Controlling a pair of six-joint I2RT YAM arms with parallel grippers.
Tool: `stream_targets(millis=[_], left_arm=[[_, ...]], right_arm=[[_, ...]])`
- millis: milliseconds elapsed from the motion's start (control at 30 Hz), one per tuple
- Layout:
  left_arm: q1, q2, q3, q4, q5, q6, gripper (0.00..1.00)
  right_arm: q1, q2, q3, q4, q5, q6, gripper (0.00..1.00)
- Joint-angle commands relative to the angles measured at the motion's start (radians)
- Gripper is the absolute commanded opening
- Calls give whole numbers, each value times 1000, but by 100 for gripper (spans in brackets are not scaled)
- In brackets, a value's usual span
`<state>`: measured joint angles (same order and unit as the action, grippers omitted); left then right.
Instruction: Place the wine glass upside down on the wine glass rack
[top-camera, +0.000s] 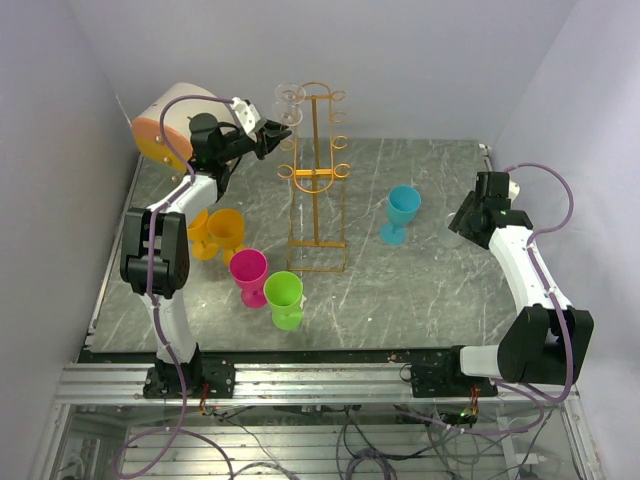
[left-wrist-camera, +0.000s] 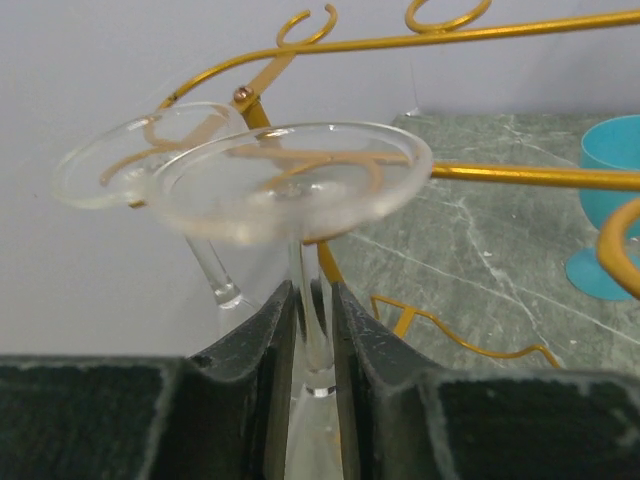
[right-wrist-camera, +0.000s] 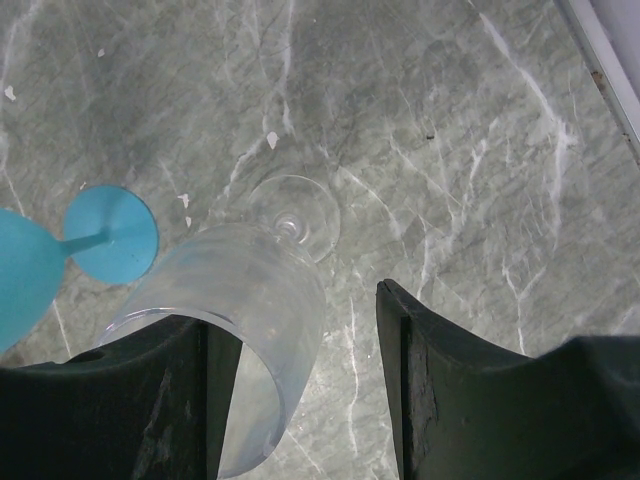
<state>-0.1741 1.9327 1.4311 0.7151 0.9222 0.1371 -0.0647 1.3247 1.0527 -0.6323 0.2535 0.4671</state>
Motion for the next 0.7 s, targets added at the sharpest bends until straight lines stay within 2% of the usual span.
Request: stream_targets(millis=[0, 67, 167, 233, 367, 500, 600, 667], left_arm=[[-12, -21, -28, -2, -1, 33, 33], [-11, -24, -39, 5, -6, 30, 38], [-11, -33, -55, 11, -6, 35, 38], [-11, -38, -62, 7, -9, 41, 38], [-11, -48, -69, -4, -18, 57, 38], [-11, -63, -74, -21, -37, 53, 38], [-11, -86, -57, -108, -68, 74, 38], [-11, -110, -67, -154, -90, 107, 38]], right_arm=[[-8, 9, -20, -8, 4, -12, 54], [-7, 13, -20, -9, 6, -11, 54], [-8, 17, -17, -11, 13, -14, 52], [-8, 22, -17, -8, 13, -17, 44], [-7, 40, -10, -11, 15, -19, 22], [-7, 41, -5, -14, 21, -17, 7], [-8, 38, -5, -18, 28, -19, 0], [-8, 38, 0, -25, 30, -19, 0]])
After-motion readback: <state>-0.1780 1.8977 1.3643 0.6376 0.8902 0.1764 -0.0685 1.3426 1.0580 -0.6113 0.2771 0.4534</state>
